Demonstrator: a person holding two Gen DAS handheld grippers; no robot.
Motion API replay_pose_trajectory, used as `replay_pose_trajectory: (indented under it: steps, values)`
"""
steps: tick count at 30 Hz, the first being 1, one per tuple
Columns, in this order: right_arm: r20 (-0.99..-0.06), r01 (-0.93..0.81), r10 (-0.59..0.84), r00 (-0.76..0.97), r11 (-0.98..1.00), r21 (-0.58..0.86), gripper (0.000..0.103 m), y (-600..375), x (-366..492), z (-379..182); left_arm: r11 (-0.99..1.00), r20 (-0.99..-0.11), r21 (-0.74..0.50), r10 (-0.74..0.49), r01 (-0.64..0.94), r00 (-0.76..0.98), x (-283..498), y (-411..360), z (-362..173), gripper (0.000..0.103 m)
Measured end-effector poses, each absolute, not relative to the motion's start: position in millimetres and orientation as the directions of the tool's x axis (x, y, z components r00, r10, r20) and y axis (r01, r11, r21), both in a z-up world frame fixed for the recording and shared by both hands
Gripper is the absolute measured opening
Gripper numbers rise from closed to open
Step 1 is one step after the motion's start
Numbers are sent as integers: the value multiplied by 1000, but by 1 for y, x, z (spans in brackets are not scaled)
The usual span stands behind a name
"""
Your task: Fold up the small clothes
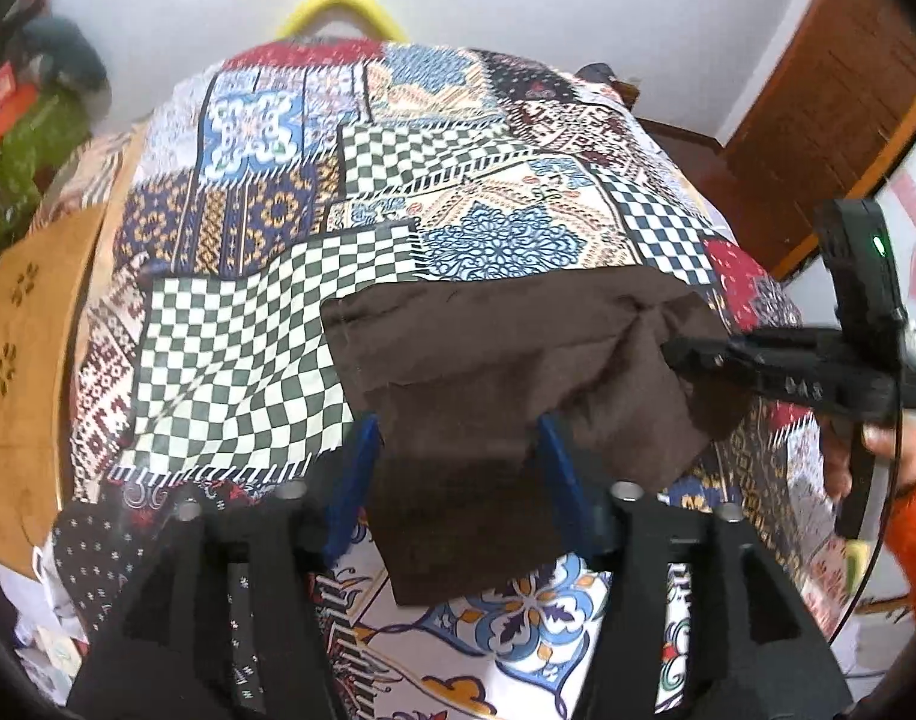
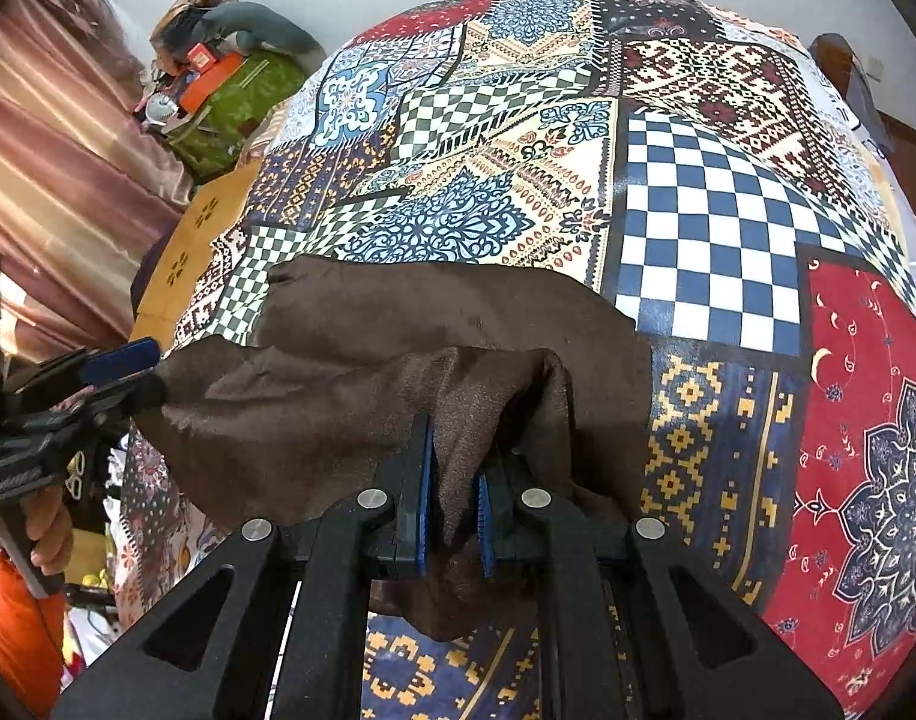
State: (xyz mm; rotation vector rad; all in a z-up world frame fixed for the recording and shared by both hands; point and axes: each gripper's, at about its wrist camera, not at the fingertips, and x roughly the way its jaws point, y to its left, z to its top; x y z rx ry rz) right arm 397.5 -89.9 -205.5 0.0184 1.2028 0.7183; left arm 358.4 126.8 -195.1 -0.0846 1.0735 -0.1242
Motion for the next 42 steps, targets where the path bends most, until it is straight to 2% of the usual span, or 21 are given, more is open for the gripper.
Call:
replay_pose_trajectory:
  steps: [3, 5, 6, 12, 16, 24, 30, 37, 42]
  values:
    - [-851, -529, 488, 196, 783, 327, 12, -86, 392, -200, 990, -869, -87, -132, 114, 476, 342, 111, -196, 72]
    - [-856, -537, 476, 203, 785, 309, 13, -85, 389, -200, 987, -875, -71, -130, 142, 466, 335, 98, -203, 85]
    - [-859, -538, 469, 205, 787, 302, 14, -84, 388, -199, 986, -880, -63, -128, 156, 458, 333, 91, -208, 86]
    - [-839, -558, 498, 221, 770, 310, 31, -97, 376, -181, 987, -911, 33, -37, 160, 412, 346, 67, -236, 87]
    - [-826, -588, 503, 254, 758, 281, 37, -114, 363, -172, 991, -901, 19, -40, 131, 431, 359, 74, -230, 87]
    - [-833, -657, 501, 233, 713, 245, 37, -125, 343, -178, 995, -892, 54, 10, 85, 451, 397, 87, -220, 87]
    - [-850, -680, 464, 250, 709, 187, 37, -100, 347, -189, 998, -887, 27, 0, 51, 462, 417, 94, -214, 87]
    - [-845, -652, 481, 234, 722, 231, 37, -70, 396, -181, 998, -847, -13, -47, 68, 529, 396, 104, -180, 87]
    - [-809, -589, 505, 302, 766, 259, 37, -69, 423, -166, 995, -843, -53, -87, 80, 531, 376, 112, -172, 87]
